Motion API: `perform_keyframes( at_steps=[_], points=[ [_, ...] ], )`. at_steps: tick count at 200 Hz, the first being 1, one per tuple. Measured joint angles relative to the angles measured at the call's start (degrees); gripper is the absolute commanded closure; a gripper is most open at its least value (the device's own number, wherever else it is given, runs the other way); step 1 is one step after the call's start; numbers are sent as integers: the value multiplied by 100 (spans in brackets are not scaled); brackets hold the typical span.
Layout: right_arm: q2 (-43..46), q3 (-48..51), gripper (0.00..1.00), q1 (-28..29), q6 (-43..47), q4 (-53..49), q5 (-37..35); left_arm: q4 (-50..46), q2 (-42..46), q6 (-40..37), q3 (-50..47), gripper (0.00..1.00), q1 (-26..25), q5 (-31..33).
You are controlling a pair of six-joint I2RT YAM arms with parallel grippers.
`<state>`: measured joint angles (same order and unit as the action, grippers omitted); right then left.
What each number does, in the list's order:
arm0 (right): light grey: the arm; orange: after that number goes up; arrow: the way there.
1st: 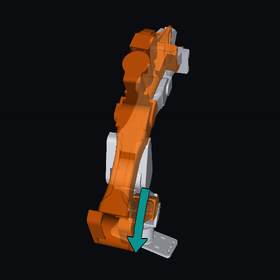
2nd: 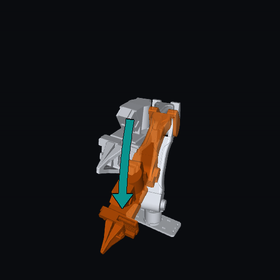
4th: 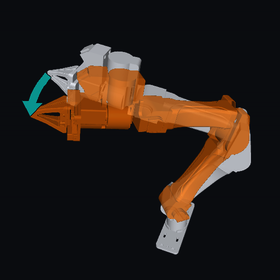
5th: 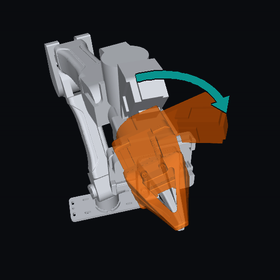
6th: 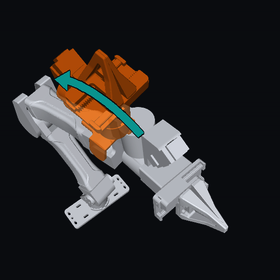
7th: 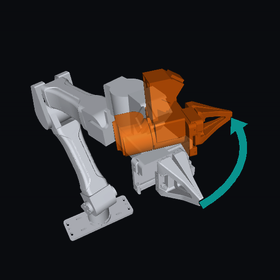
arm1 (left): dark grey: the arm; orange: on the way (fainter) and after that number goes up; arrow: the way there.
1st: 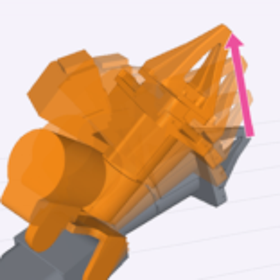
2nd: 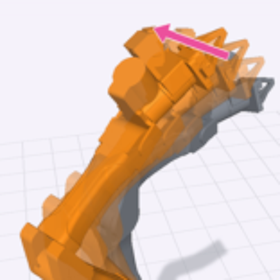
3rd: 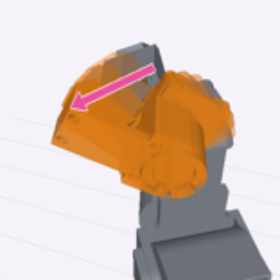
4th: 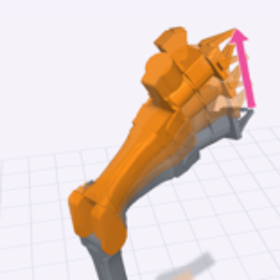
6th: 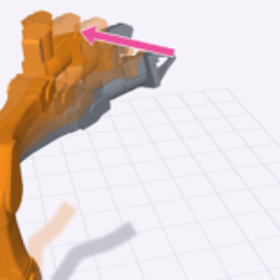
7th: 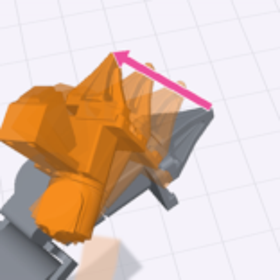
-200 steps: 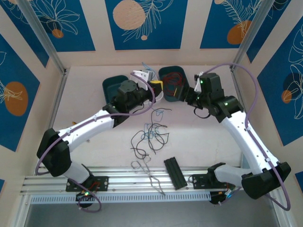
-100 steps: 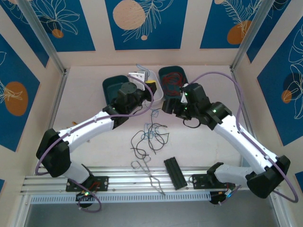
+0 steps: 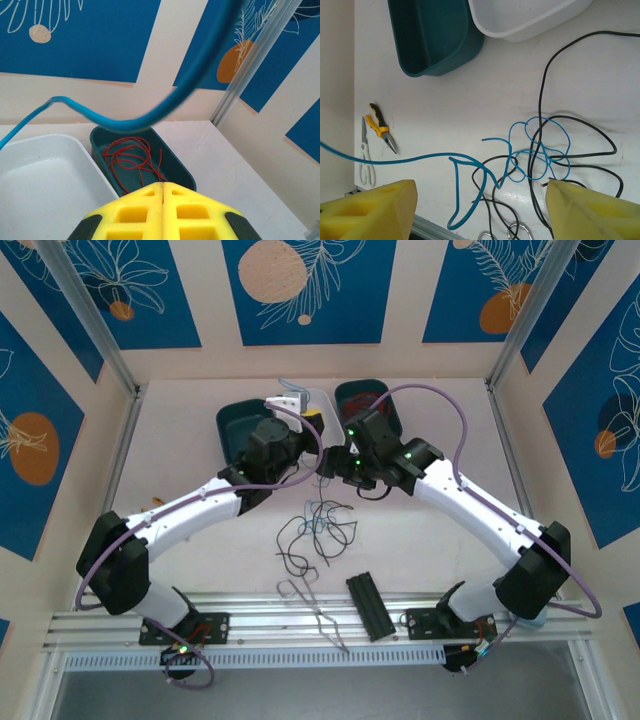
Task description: Untangle the cables
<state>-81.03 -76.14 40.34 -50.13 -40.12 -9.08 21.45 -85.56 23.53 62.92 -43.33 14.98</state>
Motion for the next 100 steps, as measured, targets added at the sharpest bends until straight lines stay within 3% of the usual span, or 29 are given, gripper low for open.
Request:
perform_keyframes(
  at_steps=[100],
  points=[
    [-181, -2, 41, 11, -164, -223, -424, 232, 0, -2, -111, 100, 0, 186]
  ],
)
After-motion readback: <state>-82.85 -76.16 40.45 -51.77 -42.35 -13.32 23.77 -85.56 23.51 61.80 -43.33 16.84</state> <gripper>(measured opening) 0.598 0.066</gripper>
